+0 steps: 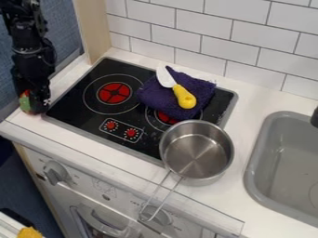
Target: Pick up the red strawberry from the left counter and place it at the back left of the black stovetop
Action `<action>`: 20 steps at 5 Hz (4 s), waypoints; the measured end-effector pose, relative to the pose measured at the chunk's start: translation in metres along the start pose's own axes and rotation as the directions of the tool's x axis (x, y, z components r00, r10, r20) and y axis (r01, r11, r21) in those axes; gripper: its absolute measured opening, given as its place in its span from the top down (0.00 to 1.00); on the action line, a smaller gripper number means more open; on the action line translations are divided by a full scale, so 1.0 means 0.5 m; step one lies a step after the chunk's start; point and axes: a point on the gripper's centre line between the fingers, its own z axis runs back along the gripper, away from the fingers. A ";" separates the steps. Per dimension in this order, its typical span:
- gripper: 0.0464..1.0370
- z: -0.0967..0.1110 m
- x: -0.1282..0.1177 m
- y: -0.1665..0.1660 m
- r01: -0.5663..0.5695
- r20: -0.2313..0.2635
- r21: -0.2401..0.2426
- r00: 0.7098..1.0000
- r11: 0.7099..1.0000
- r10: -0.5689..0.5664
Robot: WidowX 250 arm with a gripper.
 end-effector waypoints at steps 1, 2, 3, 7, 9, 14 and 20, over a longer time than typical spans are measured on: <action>0.26 0.016 -0.008 -0.007 -0.041 -0.062 0.001 0.997 0.999 0.041; 0.26 0.078 -0.002 -0.004 -0.085 -0.045 0.042 0.995 0.996 0.086; 0.26 0.098 0.027 -0.017 -0.101 -0.039 0.045 0.994 0.994 0.103; 0.27 0.122 0.252 -0.047 -0.205 0.088 0.006 0.975 0.979 0.203; 0.26 0.086 0.276 -0.046 -0.292 0.110 -0.010 0.950 0.956 0.291; 0.03 0.086 0.288 -0.040 -0.368 0.102 -0.054 0.923 0.928 0.372; 0.04 0.252 0.129 -0.138 -0.326 0.001 -0.023 0.945 0.945 0.326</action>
